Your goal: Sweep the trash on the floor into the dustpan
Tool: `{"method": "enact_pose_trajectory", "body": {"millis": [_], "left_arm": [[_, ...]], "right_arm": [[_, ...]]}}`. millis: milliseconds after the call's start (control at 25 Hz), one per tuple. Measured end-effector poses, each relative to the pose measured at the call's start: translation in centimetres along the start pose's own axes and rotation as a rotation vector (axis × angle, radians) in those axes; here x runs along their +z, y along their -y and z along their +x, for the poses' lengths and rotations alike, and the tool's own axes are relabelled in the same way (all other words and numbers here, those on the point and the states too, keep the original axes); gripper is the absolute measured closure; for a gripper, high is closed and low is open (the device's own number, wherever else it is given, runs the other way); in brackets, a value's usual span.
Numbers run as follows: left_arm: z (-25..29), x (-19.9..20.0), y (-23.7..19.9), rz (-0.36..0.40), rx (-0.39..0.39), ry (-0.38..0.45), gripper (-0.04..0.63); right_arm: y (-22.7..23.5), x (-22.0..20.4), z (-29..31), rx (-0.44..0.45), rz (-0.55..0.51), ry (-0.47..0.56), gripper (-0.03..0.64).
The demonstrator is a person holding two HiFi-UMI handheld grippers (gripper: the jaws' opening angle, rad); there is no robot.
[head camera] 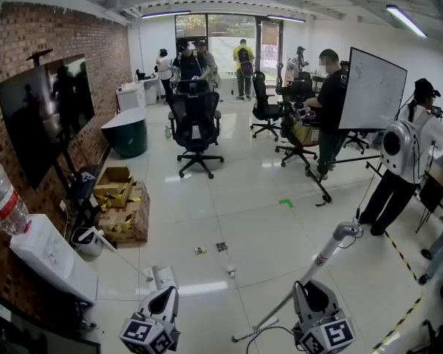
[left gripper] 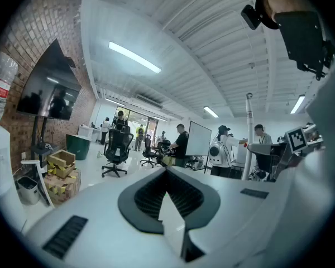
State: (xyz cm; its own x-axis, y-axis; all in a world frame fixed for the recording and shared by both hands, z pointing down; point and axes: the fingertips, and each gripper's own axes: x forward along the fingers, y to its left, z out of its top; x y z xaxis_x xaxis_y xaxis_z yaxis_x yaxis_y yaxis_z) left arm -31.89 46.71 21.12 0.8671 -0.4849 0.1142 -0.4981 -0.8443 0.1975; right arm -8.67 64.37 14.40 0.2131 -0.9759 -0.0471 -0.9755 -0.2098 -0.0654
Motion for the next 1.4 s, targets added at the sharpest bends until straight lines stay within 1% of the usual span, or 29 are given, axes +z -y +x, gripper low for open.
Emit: {"method": "enact_pose_trajectory", "body": {"millis": [200, 360, 480, 560, 640, 720, 800, 880, 1000, 1160, 1240, 1320, 1400], "left_arm": [[5.0, -1.0, 2.1, -0.007, -0.002, -0.001, 0.589], [9.9, -0.9, 0.4, -0.004, 0.015, -0.008, 0.589], [14.7, 0.0, -1.5, -0.016, 0.014, -0.016, 0.589], [18.1, 0.4, -3.5, -0.022, 0.010, -0.019, 0.589], [21.0, 1.0, -6.5, -0.015, 0.002, -0.012, 0.589], [23.6, 2.4, -9.5, -0.010, -0.009, 0.004, 0.589], [26.1, 3.8, -12.0, -0.022, -0.016, 0.013, 0.589], [28.8, 4.9, -13.7, -0.021, -0.026, 0.027, 0.589], [32.8, 5.4, -16.6, 0.006, -0.060, 0.055, 0.589], [36.4, 5.8, -21.9, -0.036, -0.029, 0.019, 0.589], [38.0, 5.8, -23.8, -0.033, -0.007, 0.011, 0.589], [39.7, 5.4, -25.3, -0.030, 0.022, 0.006, 0.589], [41.3, 4.7, -26.4, -0.038, 0.062, 0.006, 0.589]], "right_arm": [[5.6, 0.5, 2.4, -0.009, -0.006, 0.033, 0.518], [8.8, 0.2, 6.5, -0.001, -0.015, 0.040, 0.518], [11.3, 0.5, 10.7, -0.009, -0.030, 0.049, 0.518], [12.5, 0.0, 13.8, -0.009, -0.037, 0.053, 0.518], [12.7, -0.9, 17.1, -0.008, -0.043, 0.055, 0.518], [12.8, -1.3, 20.4, -0.021, -0.050, 0.056, 0.518], [13.4, -1.3, 23.7, -0.038, -0.050, 0.057, 0.518], [14.5, -1.3, 27.1, -0.027, -0.041, 0.075, 0.518], [16.3, -1.7, 32.5, -0.010, -0.008, 0.117, 0.518], [17.6, -2.5, 40.1, -0.007, 0.029, 0.140, 0.518], [18.3, -2.6, 43.3, 0.013, 0.039, 0.147, 0.518], [18.8, -2.9, 46.2, 0.048, 0.053, 0.152, 0.518], [19.3, -3.9, 49.1, 0.106, 0.059, 0.145, 0.518]]}}
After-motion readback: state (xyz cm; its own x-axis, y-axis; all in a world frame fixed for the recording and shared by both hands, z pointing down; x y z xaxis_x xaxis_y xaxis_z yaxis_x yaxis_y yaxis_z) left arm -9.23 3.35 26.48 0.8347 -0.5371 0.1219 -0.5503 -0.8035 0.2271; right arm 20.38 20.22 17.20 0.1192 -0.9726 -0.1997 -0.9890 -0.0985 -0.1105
